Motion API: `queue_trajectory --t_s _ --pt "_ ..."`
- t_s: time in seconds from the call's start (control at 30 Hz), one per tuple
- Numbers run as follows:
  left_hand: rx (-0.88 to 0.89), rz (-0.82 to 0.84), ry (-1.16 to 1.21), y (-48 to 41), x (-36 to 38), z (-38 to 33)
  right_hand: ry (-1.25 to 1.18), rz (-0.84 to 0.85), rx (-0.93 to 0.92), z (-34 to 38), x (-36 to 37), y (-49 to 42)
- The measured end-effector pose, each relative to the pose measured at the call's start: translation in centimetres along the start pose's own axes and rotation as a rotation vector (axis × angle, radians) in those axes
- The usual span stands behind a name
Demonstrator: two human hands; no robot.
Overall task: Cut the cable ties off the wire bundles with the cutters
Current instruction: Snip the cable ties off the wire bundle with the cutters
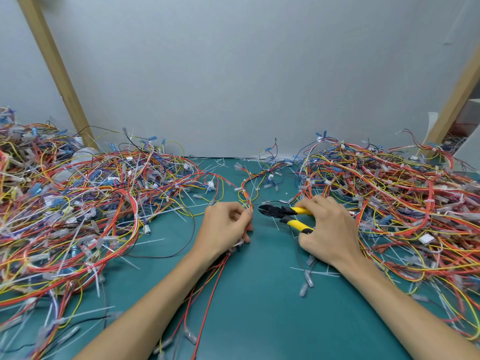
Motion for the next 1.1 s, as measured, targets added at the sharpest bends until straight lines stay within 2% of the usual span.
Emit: queue_trajectory --t_s 0.13,0.3,0.47,0.7,0.9,1.1 --pt "-0.187 0.008 0.283 -0.4 0.0 1.2 0.002 0.037 0.001 0.0 0.3 0.0" --pt "-0.217 -0.029 0.467 -0.5 -0.5 1.7 0.009 0.034 0.006 -0.1 0.3 0.0" --pt "-0.150 -0.008 0.412 -0.5 -0.3 1.2 0.000 0.046 0.012 -0.1 0.4 0.0" --pt "-0.251 -0.037 0.526 -0.6 -0.3 1.6 -0.006 0.044 0.015 -0.2 0.3 0.0" --pt "-0.197 0.015 0.208 -0.9 -0.7 1.8 0.001 0.058 0.021 -0.3 0.5 -0.1" --pt "-0.187 0.081 0.349 -1.0 -0.2 1.8 -0.029 0.037 0.036 -0.3 0.1 0.0"
Point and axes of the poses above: each hand's wrist, its own y-axis away from the middle knuckle, its own x-axis out of the palm, z = x × y, the point moved 9 cm from there along -y, towards the middle knuckle, and after that the axes turned 14 degrees about y, right-handed, at the moved point
